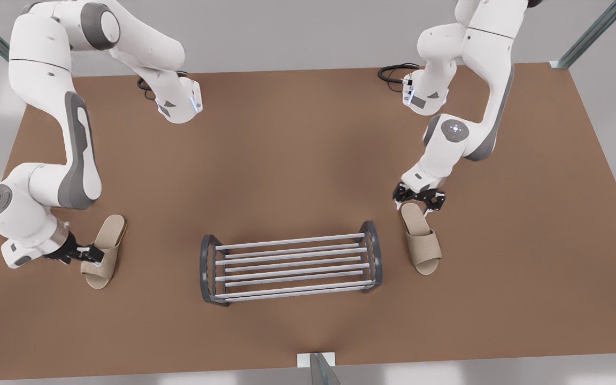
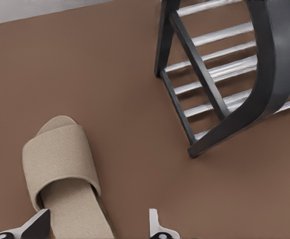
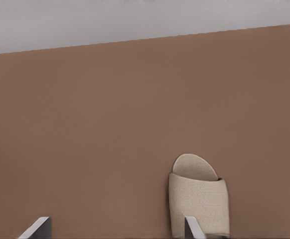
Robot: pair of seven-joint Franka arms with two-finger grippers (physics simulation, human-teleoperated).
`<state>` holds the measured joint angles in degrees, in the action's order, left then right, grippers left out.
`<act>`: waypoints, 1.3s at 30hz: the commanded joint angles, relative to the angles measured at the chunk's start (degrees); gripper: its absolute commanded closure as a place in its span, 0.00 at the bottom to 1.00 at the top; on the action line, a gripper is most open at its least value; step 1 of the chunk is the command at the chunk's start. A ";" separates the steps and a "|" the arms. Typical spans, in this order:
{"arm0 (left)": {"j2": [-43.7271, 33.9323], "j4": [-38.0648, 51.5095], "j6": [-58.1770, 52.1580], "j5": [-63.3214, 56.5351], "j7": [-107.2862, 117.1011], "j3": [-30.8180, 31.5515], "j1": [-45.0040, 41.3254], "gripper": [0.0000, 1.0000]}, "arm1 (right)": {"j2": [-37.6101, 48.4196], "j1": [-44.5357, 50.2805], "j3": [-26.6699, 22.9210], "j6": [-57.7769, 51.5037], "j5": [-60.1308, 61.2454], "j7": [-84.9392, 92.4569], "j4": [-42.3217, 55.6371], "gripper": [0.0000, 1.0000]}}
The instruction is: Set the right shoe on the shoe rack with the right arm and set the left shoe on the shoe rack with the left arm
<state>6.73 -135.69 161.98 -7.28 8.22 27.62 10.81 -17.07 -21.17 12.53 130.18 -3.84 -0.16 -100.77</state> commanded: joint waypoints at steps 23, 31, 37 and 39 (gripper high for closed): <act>11.64 -8.89 37.88 -0.55 7.69 -30.16 -19.25 0.02 | 5.30 -25.15 11.20 70.73 -0.47 20.73 -43.29 0.00; 17.09 -6.96 38.06 -0.46 7.78 -30.78 -19.25 0.02 | 2.75 -24.89 14.63 70.73 -0.47 19.68 -43.73 0.00; 18.84 -4.93 38.06 -0.55 7.69 -31.31 -19.25 0.02 | -0.77 -25.50 15.60 70.73 -0.47 18.18 -43.02 0.00; 19.46 -4.41 38.15 -0.55 7.78 -31.31 -19.25 0.02 | -3.32 -25.85 15.51 70.73 -0.55 18.71 -40.91 0.00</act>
<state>26.15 -140.21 199.95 -7.82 15.13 -3.68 -8.44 -19.40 -46.89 28.00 200.80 -4.30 16.95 -142.38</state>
